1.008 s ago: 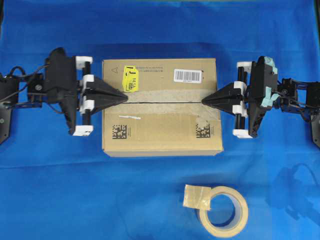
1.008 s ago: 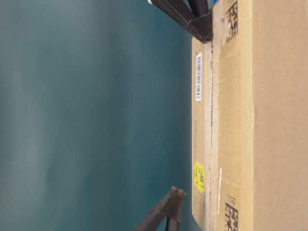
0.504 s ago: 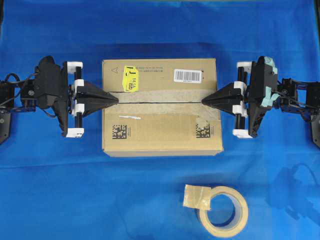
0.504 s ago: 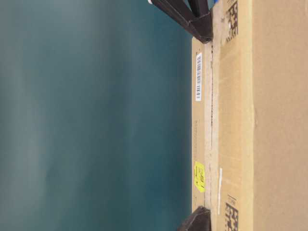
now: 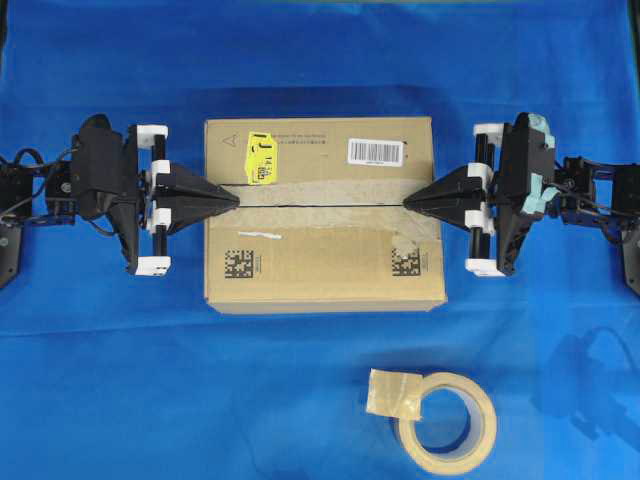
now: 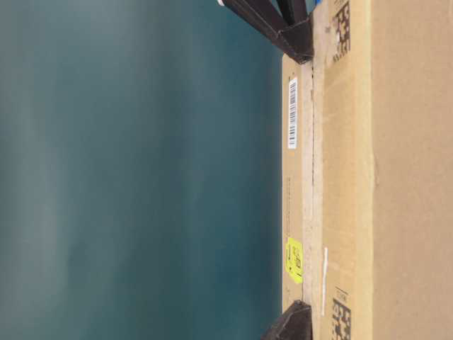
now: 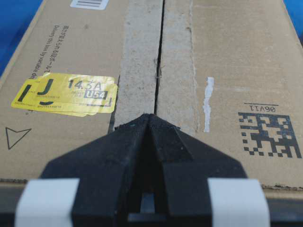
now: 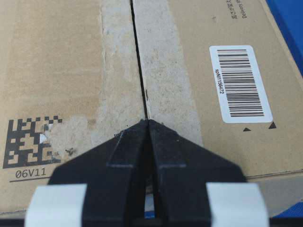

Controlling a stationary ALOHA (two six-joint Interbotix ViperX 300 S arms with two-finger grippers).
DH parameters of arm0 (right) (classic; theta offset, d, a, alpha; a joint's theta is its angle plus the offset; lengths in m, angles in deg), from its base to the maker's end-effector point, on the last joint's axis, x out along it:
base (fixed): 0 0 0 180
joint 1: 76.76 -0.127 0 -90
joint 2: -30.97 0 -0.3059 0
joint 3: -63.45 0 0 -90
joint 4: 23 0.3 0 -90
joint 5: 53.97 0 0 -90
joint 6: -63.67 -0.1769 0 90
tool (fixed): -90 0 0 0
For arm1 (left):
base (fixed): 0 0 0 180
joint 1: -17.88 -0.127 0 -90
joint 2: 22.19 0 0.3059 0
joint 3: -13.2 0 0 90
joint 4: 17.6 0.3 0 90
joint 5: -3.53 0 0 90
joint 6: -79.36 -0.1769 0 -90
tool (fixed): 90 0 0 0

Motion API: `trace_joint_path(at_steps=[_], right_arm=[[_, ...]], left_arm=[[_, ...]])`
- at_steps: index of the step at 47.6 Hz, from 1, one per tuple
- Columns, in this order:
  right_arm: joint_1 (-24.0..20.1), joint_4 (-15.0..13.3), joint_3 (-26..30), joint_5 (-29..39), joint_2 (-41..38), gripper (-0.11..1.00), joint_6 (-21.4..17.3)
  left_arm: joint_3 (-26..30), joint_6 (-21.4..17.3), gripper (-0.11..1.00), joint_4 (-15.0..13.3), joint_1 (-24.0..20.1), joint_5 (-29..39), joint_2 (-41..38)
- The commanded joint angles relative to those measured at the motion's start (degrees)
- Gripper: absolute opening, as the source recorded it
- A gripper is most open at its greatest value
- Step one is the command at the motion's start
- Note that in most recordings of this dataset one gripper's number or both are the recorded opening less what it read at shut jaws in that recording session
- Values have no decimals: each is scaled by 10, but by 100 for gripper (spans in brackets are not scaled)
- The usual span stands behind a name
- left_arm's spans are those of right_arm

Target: Close the cardboard box.

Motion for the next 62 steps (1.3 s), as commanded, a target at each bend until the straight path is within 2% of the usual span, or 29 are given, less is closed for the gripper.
trace_joint_path(at_steps=[1, 62], right_arm=[[4, 2, 4, -4, 3, 0, -1], [8, 11, 3, -7, 3, 0, -1]], left_arm=[[4, 1, 0, -1, 0, -3, 3], [8, 5, 0, -1, 2, -1, 0]])
